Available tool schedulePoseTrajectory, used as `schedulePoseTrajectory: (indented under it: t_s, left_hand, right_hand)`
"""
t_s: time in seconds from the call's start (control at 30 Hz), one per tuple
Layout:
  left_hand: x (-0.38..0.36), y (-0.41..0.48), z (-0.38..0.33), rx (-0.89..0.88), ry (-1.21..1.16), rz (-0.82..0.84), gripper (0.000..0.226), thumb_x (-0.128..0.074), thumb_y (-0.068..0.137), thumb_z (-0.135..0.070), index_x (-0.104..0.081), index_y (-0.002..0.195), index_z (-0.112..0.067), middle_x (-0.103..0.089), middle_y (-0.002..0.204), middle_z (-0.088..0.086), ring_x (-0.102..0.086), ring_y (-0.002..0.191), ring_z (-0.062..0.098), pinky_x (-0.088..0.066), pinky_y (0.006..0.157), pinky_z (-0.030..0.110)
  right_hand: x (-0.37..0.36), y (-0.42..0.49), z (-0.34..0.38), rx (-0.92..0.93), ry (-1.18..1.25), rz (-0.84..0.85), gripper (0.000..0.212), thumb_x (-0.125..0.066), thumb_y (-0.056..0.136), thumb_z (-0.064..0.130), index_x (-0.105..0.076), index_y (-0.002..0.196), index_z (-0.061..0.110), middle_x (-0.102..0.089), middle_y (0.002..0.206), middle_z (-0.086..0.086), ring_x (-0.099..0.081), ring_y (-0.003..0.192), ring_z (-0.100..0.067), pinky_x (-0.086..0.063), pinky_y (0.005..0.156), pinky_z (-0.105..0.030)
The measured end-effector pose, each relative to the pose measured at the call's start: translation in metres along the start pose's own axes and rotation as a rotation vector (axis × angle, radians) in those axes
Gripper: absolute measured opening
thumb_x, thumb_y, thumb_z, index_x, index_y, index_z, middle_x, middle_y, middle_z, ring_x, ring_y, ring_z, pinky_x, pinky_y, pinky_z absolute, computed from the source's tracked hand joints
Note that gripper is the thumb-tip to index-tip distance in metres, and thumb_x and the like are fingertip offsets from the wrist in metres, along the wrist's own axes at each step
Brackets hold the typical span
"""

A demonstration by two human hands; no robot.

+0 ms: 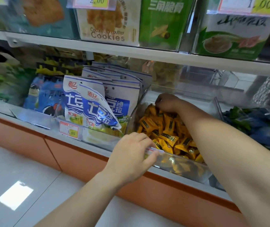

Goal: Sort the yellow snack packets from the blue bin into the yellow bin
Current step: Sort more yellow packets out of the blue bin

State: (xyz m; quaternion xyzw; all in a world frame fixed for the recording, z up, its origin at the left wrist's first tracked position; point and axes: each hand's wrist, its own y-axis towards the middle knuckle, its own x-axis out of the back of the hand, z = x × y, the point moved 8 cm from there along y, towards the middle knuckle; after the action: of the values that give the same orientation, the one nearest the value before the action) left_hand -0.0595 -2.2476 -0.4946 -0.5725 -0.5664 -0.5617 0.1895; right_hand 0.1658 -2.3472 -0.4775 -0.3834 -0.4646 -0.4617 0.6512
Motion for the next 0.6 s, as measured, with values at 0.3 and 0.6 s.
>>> schedulePoseTrajectory:
  t_s: [0.3,0.6]
  left_hand:
    - [0.000,0.003,-0.003,0.099,-0.008,0.036,0.040,-0.046,0.090,-0.054,-0.068,0.112,-0.029,-0.064,0.108,-0.013,-0.052,0.103,0.008,-0.039,0.090,0.026]
    - [0.035,0.017,-0.046,0.387,-0.676,-0.055,0.054,-0.065,0.084,-0.056,-0.048,0.131,-0.035,-0.066,0.106,-0.015,-0.063,0.093,-0.001,-0.052,0.086,0.027]
  right_hand:
    - [0.065,-0.077,-0.013,0.132,0.353,-0.440,0.026,-0.050,0.098,0.023,-0.068,0.116,0.021,-0.066,0.120,-0.004,-0.057,0.109,-0.022,-0.034,0.080,-0.025]
    - [0.055,-0.223,-0.014,0.031,1.031,-0.331,0.014,-0.055,0.100,0.020,-0.065,0.097,0.028,-0.070,0.095,0.004,-0.071,0.084,-0.015,-0.060,0.068,-0.030]
